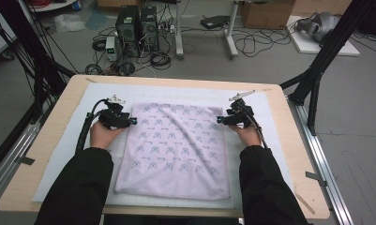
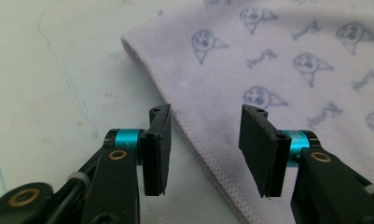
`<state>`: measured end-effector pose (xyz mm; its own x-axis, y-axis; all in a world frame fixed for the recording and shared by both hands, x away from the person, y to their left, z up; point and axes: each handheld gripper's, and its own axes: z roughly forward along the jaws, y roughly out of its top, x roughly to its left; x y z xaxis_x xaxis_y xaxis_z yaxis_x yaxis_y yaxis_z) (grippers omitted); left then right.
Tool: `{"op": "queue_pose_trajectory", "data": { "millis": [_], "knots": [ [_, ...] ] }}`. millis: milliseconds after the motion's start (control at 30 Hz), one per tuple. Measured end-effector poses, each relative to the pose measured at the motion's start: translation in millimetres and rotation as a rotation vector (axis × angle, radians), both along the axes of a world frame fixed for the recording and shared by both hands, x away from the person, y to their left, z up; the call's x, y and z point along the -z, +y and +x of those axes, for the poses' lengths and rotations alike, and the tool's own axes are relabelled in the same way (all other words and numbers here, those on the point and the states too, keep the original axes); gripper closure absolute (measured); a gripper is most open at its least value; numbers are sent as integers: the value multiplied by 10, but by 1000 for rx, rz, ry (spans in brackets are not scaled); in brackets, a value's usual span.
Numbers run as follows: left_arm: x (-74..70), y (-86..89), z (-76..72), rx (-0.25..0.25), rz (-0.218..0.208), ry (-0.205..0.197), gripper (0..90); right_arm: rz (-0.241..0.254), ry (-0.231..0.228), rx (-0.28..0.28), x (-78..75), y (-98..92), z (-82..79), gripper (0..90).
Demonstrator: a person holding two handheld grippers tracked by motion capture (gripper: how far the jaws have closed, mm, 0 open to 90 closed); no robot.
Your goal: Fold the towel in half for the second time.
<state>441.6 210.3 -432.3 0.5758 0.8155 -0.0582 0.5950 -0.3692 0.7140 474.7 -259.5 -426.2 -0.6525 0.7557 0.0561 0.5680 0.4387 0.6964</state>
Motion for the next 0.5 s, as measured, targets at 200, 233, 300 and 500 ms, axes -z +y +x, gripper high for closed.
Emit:
{"op": "queue_pose_trajectory", "data": {
  "millis": [200, 233, 300, 500],
  "knots": [
    [46, -33, 9, -3, 18, 19, 597, -16, 44, 2, 127, -9, 25, 442],
    [48, -39, 5, -5, 12, 22, 633, -19, 30, 16, 132, 1, -4, 475],
    [47, -39, 6, -2, -3, 33, 695, -2, 33, 6, 134, 8, -31, 574],
    [52, -35, 8, 9, -40, 59, 825, 23, 69, -33, 122, 68, -57, 814]
  ]
}}
